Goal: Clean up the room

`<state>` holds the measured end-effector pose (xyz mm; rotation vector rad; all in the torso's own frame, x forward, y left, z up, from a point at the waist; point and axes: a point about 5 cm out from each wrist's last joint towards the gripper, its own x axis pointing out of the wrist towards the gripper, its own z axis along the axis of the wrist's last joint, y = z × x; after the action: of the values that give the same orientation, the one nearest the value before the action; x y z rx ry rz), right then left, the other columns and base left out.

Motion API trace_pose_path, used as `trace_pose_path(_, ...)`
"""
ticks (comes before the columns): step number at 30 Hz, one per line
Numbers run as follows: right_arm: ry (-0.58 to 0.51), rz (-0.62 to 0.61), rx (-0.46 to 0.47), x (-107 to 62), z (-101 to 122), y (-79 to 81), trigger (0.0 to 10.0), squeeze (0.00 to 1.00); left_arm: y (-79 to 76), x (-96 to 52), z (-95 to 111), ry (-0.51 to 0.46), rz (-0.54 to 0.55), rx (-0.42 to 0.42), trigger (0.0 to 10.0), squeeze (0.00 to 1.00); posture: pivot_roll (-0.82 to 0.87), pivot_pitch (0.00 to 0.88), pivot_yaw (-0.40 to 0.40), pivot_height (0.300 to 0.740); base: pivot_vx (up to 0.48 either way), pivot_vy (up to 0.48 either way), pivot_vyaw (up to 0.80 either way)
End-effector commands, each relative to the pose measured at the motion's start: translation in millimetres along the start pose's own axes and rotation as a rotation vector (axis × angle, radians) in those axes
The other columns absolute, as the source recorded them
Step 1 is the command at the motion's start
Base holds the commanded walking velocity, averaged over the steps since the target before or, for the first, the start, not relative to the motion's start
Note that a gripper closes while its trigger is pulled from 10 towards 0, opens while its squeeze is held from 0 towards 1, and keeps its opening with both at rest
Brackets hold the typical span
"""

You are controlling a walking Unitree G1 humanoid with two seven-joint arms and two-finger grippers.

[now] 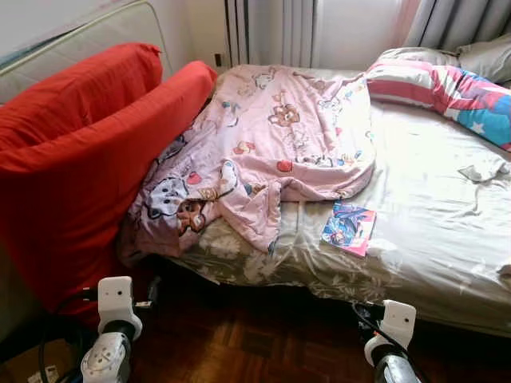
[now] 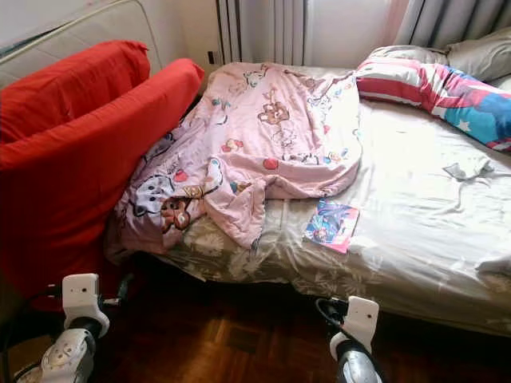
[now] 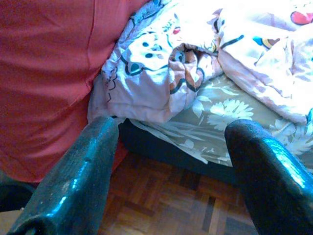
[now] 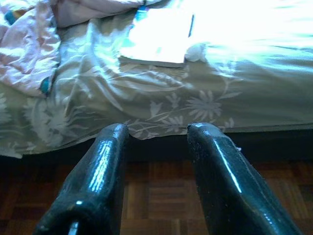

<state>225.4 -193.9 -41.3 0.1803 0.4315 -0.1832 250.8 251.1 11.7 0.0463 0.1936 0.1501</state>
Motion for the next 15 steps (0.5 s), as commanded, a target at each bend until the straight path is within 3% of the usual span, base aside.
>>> trace_pose_path(1, 0.000, -0.002, -0.003, -2.5, -2.3, -2.7, 10.0, 0.00, 0.0, -4.0, -3.4, 0.008, -0.003, 0.001, 10.0, 0.00, 0.00, 0.052, 0.050, 0.740, 0.000, 0.000, 0.00)
trace_pose_path(4, 0.001, -0.006, -0.004, -3.6, -3.2, -5.2, 10.0, 0.00, -0.1, -6.0, -4.0, 0.005, -0.004, -0.002, 10.0, 0.00, 0.00, 0.046, 0.051, 0.740, 0.082, 0.000, 0.00)
trace_pose_path(15, 0.000, -0.012, -0.020, -1.4, 0.2, -8.4, 10.0, 0.00, -0.2, -4.2, -1.5, 0.002, -0.005, -0.015, 10.0, 0.00, -0.01, 0.004, 0.042, 0.740, 0.324, 0.000, 0.00)
